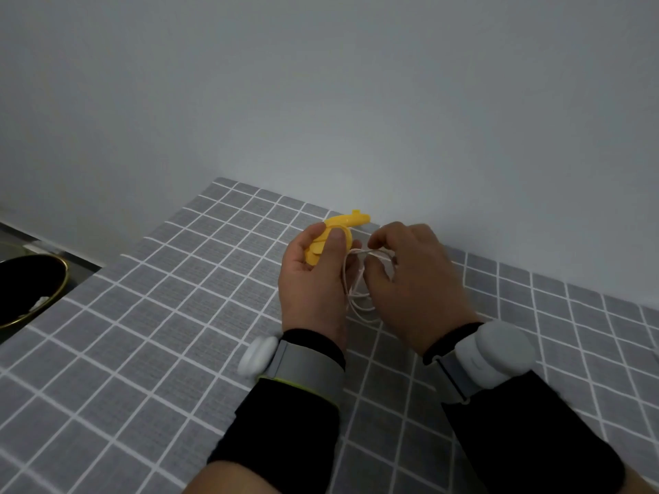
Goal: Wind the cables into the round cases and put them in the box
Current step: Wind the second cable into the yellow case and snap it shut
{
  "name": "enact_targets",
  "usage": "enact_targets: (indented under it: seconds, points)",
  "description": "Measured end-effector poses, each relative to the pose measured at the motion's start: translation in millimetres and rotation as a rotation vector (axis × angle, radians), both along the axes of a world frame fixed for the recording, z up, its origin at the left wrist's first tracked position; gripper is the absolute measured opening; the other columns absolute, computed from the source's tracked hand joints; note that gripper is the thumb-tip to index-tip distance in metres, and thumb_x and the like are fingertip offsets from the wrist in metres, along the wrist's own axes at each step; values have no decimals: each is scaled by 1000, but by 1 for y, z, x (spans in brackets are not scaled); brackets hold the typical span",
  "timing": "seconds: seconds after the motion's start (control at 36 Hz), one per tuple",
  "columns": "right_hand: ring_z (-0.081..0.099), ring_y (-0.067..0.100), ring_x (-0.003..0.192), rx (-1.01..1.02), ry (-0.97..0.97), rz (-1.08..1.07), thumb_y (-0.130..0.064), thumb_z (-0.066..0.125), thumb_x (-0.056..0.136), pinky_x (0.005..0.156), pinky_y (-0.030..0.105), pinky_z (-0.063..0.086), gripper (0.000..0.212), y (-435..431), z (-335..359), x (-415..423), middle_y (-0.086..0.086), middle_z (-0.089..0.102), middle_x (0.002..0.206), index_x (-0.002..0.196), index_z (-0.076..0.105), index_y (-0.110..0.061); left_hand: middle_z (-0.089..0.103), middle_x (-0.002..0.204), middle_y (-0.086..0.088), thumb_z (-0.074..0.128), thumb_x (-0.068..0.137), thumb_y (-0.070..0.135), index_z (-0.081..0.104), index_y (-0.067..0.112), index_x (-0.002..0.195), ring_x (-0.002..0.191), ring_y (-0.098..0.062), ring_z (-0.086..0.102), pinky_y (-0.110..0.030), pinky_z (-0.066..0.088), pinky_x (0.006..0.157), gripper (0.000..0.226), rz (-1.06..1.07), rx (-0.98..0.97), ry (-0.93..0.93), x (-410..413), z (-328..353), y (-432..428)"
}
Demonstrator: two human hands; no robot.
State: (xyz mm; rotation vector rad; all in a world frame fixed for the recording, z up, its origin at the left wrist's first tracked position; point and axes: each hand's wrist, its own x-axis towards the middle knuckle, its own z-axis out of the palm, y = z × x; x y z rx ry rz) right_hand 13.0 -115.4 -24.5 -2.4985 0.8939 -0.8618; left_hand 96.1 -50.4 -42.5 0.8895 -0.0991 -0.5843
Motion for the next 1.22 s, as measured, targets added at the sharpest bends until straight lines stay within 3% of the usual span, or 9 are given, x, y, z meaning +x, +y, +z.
enact_targets:
  seconds: [0.08,0.22,0.39,0.53,0.67,0.75,0.83,0.94,1.22]
  points:
    - [48,23,94,-115,28,86,-42,55,80,83,33,43,24,4,-3,-3,3,50,103,90,69,-24,73,105,-22,68,93,20,62,20,115,92,-34,69,-48,55,81,23,19,-2,41,3,-1,1]
    - [40,26,110,-74,302,102,-72,41,76,97,35,38,58,6,-4,-8,6,43,120,99,72,-28,70,114,-24,66,94,20,59,12,121,113,-41,65,-58,51,98,28,46,-30,98,4,-2,0]
    - [38,26,112,-73,334,69,-45,65,87,102,39,39,21,8,-1,0,3,41,117,99,76,-33,71,111,-20,66,94,19,58,11,123,106,-31,69,-61,46,103,31,30,-56,97,6,-5,-1]
    - [34,21,114,75,302,31,-59,58,87,102,29,27,33,12,-5,2,0,38,107,100,75,-34,72,108,-12,64,95,19,59,15,119,110,-27,69,-54,44,107,25,7,-72,92,5,-5,-2]
    - [47,21,111,185,214,-32,-43,61,89,91,26,32,24,16,-11,9,4,59,96,86,77,-26,72,103,-11,64,94,18,62,19,109,95,-21,70,-44,52,98,15,-17,-74,58,4,-5,-2]
    - [60,27,81,283,109,-59,-32,59,87,71,35,45,31,10,0,7,8,64,66,69,68,-8,73,98,-11,65,94,16,62,18,111,89,-20,69,-42,53,87,17,6,-59,39,5,-6,-2]
    - [55,32,54,624,-217,-175,-22,51,87,52,42,45,29,-3,19,2,15,59,57,69,59,0,74,92,-10,65,94,15,58,10,122,89,-20,70,-44,54,95,29,72,-94,92,7,-5,-1]
    - [45,14,37,1179,-622,-301,-10,44,96,39,20,29,15,-19,23,-5,8,61,52,86,54,-5,71,100,-14,65,94,15,56,6,127,91,-22,69,-44,56,95,35,120,-112,108,8,-4,1]
    - [61,23,57,1091,-914,-553,6,34,94,50,32,58,26,-53,-7,-16,17,59,83,111,51,-6,71,104,-15,66,94,15,59,13,119,91,-24,69,-39,59,88,26,138,-86,62,5,-2,2]
